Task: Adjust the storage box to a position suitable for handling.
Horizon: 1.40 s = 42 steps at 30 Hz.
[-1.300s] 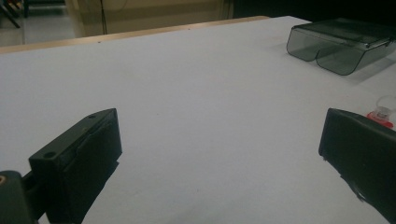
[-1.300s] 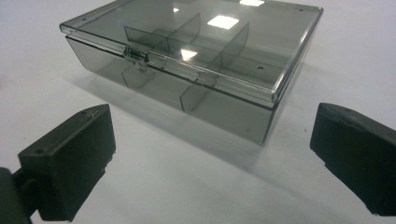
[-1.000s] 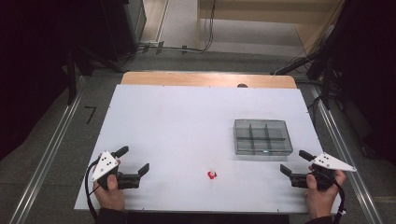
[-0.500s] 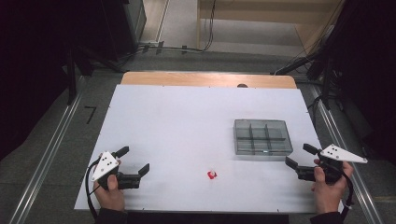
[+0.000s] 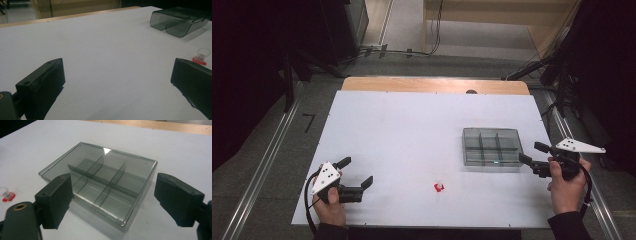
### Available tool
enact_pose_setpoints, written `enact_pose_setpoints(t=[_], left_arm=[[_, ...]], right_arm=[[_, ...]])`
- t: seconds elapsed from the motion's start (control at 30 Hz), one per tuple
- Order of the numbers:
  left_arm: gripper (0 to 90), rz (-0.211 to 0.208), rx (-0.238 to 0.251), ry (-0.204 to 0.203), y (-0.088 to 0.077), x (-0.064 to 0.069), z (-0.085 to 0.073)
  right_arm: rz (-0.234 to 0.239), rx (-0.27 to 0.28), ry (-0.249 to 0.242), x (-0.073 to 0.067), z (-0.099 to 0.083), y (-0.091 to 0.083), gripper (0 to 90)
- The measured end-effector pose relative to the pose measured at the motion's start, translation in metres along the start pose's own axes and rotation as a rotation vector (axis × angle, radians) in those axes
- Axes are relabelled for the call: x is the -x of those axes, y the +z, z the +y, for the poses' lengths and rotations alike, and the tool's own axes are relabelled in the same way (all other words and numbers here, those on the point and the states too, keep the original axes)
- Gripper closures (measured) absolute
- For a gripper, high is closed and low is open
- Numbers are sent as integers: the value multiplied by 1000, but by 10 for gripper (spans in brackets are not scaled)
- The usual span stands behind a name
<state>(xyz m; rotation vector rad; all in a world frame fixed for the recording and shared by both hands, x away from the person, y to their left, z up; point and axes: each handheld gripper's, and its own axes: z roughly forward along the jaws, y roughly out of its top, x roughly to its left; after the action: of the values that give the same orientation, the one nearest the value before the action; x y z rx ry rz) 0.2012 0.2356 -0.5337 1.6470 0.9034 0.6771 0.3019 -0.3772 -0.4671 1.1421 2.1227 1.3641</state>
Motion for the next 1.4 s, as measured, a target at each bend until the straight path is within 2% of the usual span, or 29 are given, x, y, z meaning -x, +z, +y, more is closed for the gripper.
enact_pose_setpoints(t=[0.07,0.1,0.13,0.17,0.3,0.33,0.37,0.4,0.47,0.5,0.53,0.57,0.7,0.73,0.83,0.87,1.0,1.03,1.07,1.1,1.4], left_arm=[[0,-4,-1,3,0,0,0],[0,-5,0,5,0,0,0],[0,-7,-1,6,0,0,0],[0,-7,-2,7,0,0,0],[0,-9,-1,7,0,0,0],[0,-10,-1,7,0,0,0],[0,-10,-1,6,0,0,0],[0,-11,-1,5,0,1,0],[0,-11,-1,6,0,1,0],[0,-12,1,6,0,1,0],[0,-12,1,6,1,1,0],[0,-11,1,6,1,1,0],[0,-9,-1,9,1,1,0],[0,-10,-1,9,1,1,0],[0,-11,-4,11,1,1,0],[0,-12,-5,10,1,1,0],[0,-12,-12,16,2,1,0],[0,-12,-14,19,2,1,0],[0,-13,-18,23,3,2,0],[0,-13,-20,25,3,2,0],[0,-11,-15,19,2,1,0]], right_arm=[[-1,-3,9,6,8,3,226],[-1,-3,9,6,8,3,226],[2,-10,17,10,14,5,275],[2,-10,17,10,14,5,275],[-11,-39,24,18,28,11,427],[-11,-39,24,18,28,11,427],[-14,-46,28,19,30,12,467],[-12,-63,40,23,35,15,546],[-5,-72,47,25,37,16,578],[2,-90,50,29,41,20,641],[2,-90,50,29,41,20,641],[5,-106,56,32,44,22,697],[9,-136,57,36,49,27,761],[6,-156,55,38,51,31,807],[1,-169,60,41,54,34,828],[-15,-182,71,44,56,37,875],[-26,-214,81,50,59,41,882],[-44,-248,81,53,62,44,883],[-44,-248,81,53,62,44,883],[-57,-272,80,55,63,47,883],[-75,-366,64,64,68,62,884]])
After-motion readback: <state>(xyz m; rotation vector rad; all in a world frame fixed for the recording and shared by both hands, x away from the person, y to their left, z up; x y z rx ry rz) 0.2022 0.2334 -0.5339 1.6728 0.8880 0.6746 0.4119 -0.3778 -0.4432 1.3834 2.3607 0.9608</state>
